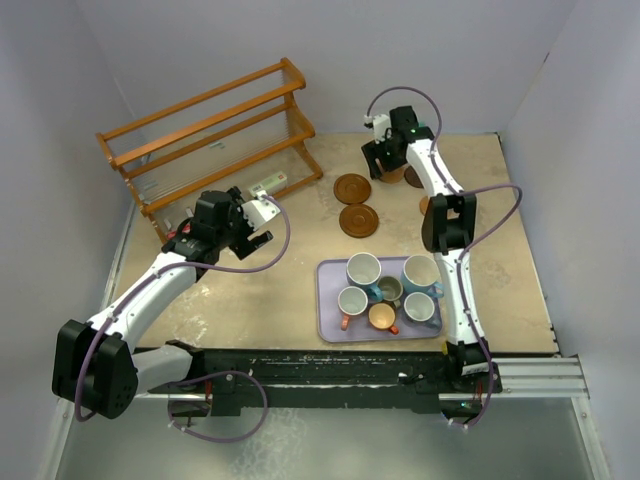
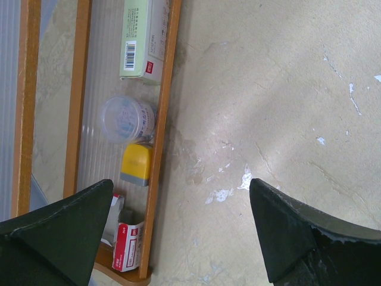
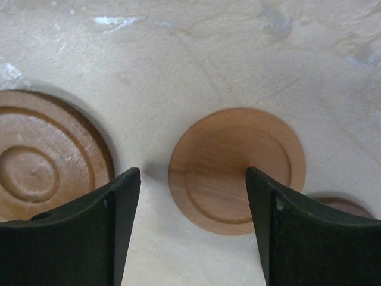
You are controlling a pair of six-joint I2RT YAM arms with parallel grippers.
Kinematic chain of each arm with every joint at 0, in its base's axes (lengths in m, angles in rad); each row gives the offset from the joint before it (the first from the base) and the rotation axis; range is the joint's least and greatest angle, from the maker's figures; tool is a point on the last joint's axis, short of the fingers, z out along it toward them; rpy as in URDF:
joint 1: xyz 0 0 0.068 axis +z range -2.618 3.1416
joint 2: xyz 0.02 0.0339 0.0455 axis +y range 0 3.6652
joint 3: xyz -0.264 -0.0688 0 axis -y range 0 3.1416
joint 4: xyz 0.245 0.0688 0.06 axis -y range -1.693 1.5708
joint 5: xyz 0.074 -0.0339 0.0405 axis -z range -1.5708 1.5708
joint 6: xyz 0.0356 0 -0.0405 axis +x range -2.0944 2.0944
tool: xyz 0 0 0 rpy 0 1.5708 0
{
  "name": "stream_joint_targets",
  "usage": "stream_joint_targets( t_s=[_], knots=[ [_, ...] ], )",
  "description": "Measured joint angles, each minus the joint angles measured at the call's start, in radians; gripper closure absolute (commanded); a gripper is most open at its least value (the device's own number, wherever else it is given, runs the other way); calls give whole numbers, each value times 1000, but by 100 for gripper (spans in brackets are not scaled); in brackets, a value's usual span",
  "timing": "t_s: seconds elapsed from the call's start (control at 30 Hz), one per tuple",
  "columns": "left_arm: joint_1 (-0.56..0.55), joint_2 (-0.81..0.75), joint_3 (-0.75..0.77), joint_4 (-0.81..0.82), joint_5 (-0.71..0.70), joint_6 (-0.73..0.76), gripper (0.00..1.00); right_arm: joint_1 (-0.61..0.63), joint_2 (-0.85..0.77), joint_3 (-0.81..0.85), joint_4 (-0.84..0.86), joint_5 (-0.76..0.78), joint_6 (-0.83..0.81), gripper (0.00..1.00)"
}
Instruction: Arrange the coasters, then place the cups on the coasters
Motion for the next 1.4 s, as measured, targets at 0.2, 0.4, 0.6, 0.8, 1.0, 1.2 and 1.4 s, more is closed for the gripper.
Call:
stream_joint_targets(
  t_s=[0.2,0.4,0.6,0.8,1.0,1.2,1.4],
  knots=[
    [0,0,0,0,0,0,7,-20,-45,-52,-66,-61,53,39],
    [0,0,0,-1,0,0,7,-33,-74,-93,-117,-96,84,47],
    [0,-1,0,-1,1,0,7,-37,-112,-154,-146,-124,100,53],
    [0,-8,0,-1,1,1,7,-36,-144,-209,-164,-130,110,54],
    [0,-12,0,-1,1,0,8,-36,-157,-232,-171,-143,111,54],
    [0,-12,0,-2,1,1,7,-36,-157,-232,-185,-151,110,54],
    [0,-12,0,-2,1,0,7,-36,-157,-232,-203,-171,109,54]
  ],
)
